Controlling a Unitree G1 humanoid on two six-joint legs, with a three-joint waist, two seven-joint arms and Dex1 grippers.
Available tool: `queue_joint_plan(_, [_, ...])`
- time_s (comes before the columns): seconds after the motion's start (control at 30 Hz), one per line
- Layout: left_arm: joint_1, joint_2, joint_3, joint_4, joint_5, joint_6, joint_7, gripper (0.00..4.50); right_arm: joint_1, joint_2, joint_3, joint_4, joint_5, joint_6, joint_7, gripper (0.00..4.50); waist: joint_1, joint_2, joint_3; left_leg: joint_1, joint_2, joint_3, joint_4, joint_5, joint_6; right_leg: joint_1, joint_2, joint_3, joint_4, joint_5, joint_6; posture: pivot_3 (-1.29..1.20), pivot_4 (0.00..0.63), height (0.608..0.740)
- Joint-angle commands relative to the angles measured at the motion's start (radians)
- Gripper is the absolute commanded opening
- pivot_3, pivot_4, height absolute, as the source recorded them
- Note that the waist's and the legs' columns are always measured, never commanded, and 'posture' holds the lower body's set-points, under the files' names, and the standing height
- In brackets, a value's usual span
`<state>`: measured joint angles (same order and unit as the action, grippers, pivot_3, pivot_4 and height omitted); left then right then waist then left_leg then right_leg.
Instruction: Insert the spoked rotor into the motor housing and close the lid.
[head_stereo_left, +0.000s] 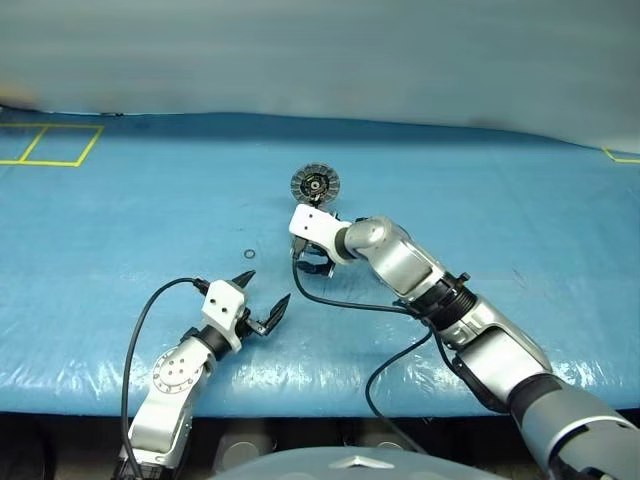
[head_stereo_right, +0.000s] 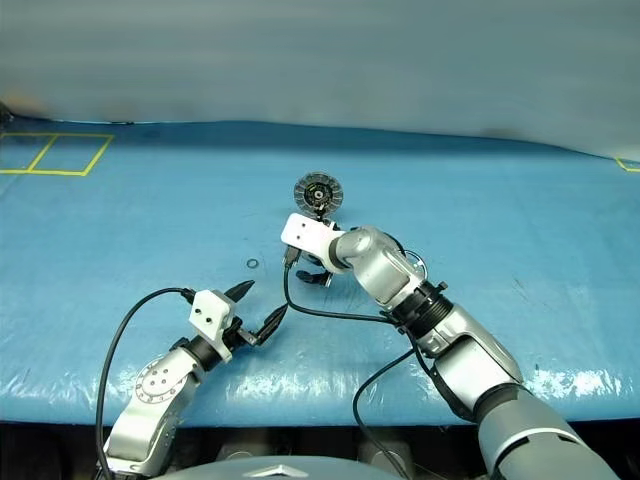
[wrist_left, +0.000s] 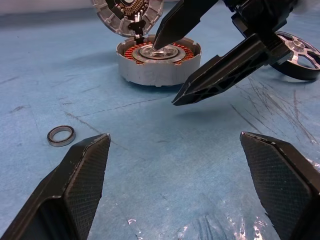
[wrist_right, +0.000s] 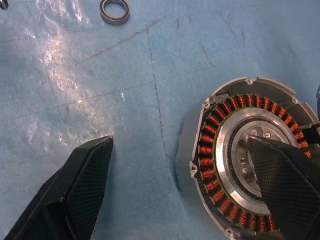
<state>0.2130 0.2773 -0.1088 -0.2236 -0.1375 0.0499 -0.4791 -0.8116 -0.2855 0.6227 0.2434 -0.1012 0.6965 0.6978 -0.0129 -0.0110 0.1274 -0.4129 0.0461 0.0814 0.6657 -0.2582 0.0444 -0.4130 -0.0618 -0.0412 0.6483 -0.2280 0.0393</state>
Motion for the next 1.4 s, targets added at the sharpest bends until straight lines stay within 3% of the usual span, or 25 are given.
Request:
queue_joint_plan(0.03, [0.001,-0.007,0.007,0.012,0.002,-0.042,0.008,4.47,-0.046,0.015,-0.007,0.071,-0.039,-0.057,0.004,4.5,-0.001,0.0,0.0,0.0,0.0,0.0,0.0,0.0,0.0,0.0,0.0,0.0,0.0,0.0,0.0,0.0,0.15,0.74])
queue_joint_plan(0.47, [-0.018,-0.001,0.015,0.07,-0.001,-0.09,-0.002,4.47,-0.029,0.015,-0.091,0.038,-0.038,-0.071,0.039,4.5,-0.002,0.002,0.001,0.0,0.0,0.0,-0.001,0.0,0.0,-0.001,0.0,0.0,0.001,0.0,0.0,0.0,0.15,0.74])
queue_joint_plan(0.87, [-0.045,0.001,0.009,0.057,0.004,-0.067,0.0,4.47,0.012,0.025,-0.033,0.118,-0.065,-0.005,0.118,4.5,-0.002,0.002,0.001,0.002,0.0,0.0,0.0,0.0,0.0,0.001,0.0,0.0,0.001,0.0,0.0,0.0,0.15,0.74])
queue_joint_plan(0.97, [-0.042,0.004,0.0,0.033,0.017,-0.044,0.009,4.5,0.024,0.036,-0.032,0.133,-0.065,0.025,0.13,3.89,-0.001,0.002,0.0,0.002,0.0,0.0,0.0,0.0,0.0,0.002,0.0,0.0,0.001,0.0,-0.001,0.0,0.15,0.74])
queue_joint_plan(1.17, [-0.027,-0.013,-0.046,-0.017,0.033,-0.025,0.018,4.5,0.112,0.016,0.008,0.018,-0.063,0.112,0.174,1.89,-0.001,0.001,-0.005,0.003,0.0,0.0,-0.001,0.0,0.0,0.003,-0.001,-0.001,0.0,-0.001,-0.001,0.0,0.15,0.74])
queue_joint_plan(1.4, [-0.018,-0.027,-0.102,-0.063,0.035,0.001,0.021,4.5,0.284,-0.011,-0.011,-0.261,-0.035,0.336,0.13,1.77,0.001,0.005,-0.015,0.007,0.001,-0.001,-0.002,-0.001,0.0,0.003,-0.002,-0.002,-0.001,-0.005,-0.008,0.0,0.15,0.74])
